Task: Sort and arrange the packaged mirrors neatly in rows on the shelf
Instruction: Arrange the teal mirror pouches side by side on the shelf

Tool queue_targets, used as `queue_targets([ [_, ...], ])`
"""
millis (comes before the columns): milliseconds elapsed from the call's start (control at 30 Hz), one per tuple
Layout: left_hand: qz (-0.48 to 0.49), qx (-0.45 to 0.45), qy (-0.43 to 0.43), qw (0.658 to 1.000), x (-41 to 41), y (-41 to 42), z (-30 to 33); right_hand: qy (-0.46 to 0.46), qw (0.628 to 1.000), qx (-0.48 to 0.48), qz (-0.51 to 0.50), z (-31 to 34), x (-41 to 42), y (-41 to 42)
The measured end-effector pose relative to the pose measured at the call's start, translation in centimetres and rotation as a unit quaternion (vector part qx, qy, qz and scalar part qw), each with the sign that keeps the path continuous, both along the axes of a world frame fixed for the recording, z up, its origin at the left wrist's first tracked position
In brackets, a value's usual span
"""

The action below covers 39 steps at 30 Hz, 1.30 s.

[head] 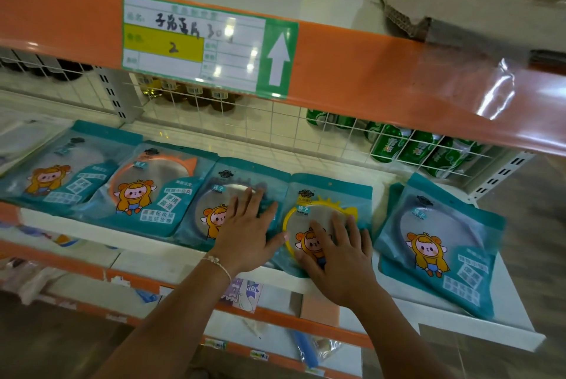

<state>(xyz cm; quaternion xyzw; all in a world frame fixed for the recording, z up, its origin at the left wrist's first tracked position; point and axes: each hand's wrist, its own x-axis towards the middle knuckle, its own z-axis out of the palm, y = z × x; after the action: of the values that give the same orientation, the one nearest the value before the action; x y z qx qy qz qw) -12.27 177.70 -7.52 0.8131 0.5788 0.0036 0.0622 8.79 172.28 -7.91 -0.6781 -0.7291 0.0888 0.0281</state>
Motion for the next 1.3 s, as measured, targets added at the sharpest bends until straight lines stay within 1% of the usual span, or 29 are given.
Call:
queue_targets([
  [133, -0.029, 0.039, 0.019, 0.999, 0.1, -0.5, 0.5, -0.004, 1.000, -0.017, -0.008, 0.7, -0.2, 0.1],
  [200, -0.044, 0.041, 0.027, 0.998, 0.1, -0.9, 0.6, 0.003, 1.000, -0.019, -0.018, 1.0, -0.4, 0.2],
  [367, -0.023, -0.037, 0.050, 0.998, -0.1, -1.0, 0.0, -0.009, 0.999, -0.030, -0.008, 0.7, -0.6, 0.0],
  [533, -0.028, -0.059, 0.063, 0.996, 0.0, -0.8, 0.1, -0.010, 0.999, -0.035, -0.008, 0.8, -0.5, 0.1],
  [600, -0.022, -0.065, 0.056, 0.996, 0.2, -0.9, 0.3, -0.007, 0.999, -0.035, -0.007, 0.8, -0.6, 0.1],
  [733, -0.004, -0.048, 0.011, 0.999, 0.8, -1.4, 1.4, 0.028, 0.999, -0.028, -0.011, 1.5, -0.5, 0.2],
  [867, -0.023, 0.000, -0.047, 0.999, 2.7, -1.0, 3.2, 0.120, 0.990, 0.048, -0.064, 3.1, 0.7, 0.5],
  [933, -0.043, 0.027, -0.101, 0.994, 4.3, -0.5, 4.0, 0.167, 0.975, 0.102, -0.101, 3.8, 2.0, 0.7],
  [1000, -0.065, 0.048, -0.178, 0.981, 6.2, -0.2, 4.6, 0.191, 0.962, 0.144, -0.134, 4.2, 3.3, 0.7],
  [1067, -0.079, 0.044, -0.231, 0.969, 8.4, 0.0, 5.0, 0.191, 0.955, 0.157, -0.166, 4.5, 4.6, 0.3],
  [1133, -0.092, 0.028, -0.260, 0.961, 10.7, -0.1, 5.5, 0.181, 0.950, 0.165, -0.193, 4.7, 5.9, -0.1],
  [1233, -0.099, -0.006, -0.278, 0.956, 14.0, -0.4, 6.0, 0.173, 0.943, 0.166, -0.231, 4.6, 7.9, -0.7],
  [1300, -0.100, -0.025, -0.278, 0.955, 15.7, -0.6, 6.1, 0.129, 0.944, 0.139, -0.271, 4.4, 9.4, -1.4],
])
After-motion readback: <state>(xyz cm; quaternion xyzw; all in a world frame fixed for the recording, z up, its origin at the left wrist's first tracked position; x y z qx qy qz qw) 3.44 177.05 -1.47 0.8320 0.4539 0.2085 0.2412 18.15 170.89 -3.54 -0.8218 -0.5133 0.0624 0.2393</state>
